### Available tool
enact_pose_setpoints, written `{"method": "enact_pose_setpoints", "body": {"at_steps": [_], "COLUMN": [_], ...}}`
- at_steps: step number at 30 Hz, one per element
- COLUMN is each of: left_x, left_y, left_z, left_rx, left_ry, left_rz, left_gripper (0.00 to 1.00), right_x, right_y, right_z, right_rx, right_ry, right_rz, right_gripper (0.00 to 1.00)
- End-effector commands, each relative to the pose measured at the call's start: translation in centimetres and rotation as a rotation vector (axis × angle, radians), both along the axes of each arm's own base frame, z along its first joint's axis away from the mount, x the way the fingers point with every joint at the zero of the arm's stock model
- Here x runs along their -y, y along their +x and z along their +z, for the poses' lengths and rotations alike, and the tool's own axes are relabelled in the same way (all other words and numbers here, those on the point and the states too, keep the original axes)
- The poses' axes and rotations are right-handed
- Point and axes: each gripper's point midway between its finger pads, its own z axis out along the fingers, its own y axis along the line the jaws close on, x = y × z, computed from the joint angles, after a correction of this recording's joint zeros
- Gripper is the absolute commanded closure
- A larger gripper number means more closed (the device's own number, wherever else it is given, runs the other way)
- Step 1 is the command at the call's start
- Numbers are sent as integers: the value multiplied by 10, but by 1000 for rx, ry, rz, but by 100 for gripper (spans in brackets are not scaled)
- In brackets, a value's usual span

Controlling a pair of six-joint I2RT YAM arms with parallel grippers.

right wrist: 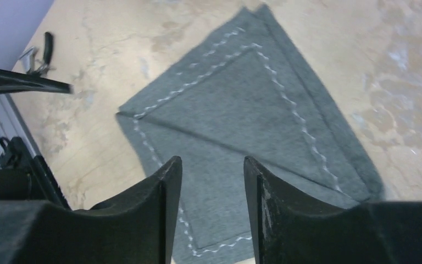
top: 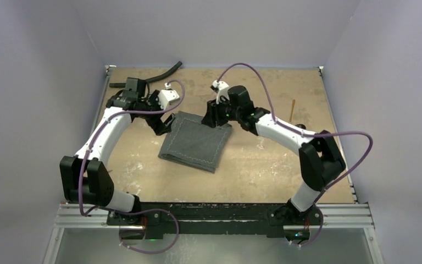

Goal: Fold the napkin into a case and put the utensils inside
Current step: Rotate the upper triangle-folded napkin at the center of the board, then pick up the upper triangle-folded napkin from the center of the board.

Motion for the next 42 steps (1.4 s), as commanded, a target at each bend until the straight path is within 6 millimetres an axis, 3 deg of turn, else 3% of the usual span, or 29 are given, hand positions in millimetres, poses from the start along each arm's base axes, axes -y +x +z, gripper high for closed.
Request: {"method": "enact_pose_setpoints", "body": {"at_steps": [1,5,6,7,10,13,20,28,32,37,42], "left_x": [24,22,21,20,23,20,-2,-6,-12,-14,-16], "left_y": [-44,-68,-68,-69,-74,-83,-89,-82,-78,-80,-84], "left_z": [-13,-29,-29,-30,-35,-53,-93,-114,-126,-135,-144], "left_rx": [-37,70,111,148,209,249,312,367,365,349,359], "left_ry": [-72,16,43,80,173,263,430,484,529,532,537], "left_rz": [-307,-536,-568,-611,-711,-818,-903,-918,-921,-909,-914], "left_gripper": [7,5,5,5,6,8,17,21,38,44,52], "right_x": [21,48,56,66,74,70,63,61,54,36,18], "right_y": [-11,-18,-18,-19,-29,-29,-43,-56,-64,-88,-117], "right_z": [6,31,44,52,76,78,53,39,30,16,-16], "right_rx": [106,243,291,327,361,407,430,441,421,440,410], "right_ry": [-122,-106,-86,-72,40,12,-81,-78,-77,-95,-151], "right_rz": [-63,-171,-214,-267,-315,-252,-83,-12,29,130,233], "right_gripper": [48,37,26,5,1,1,1,1,2,3,2]}}
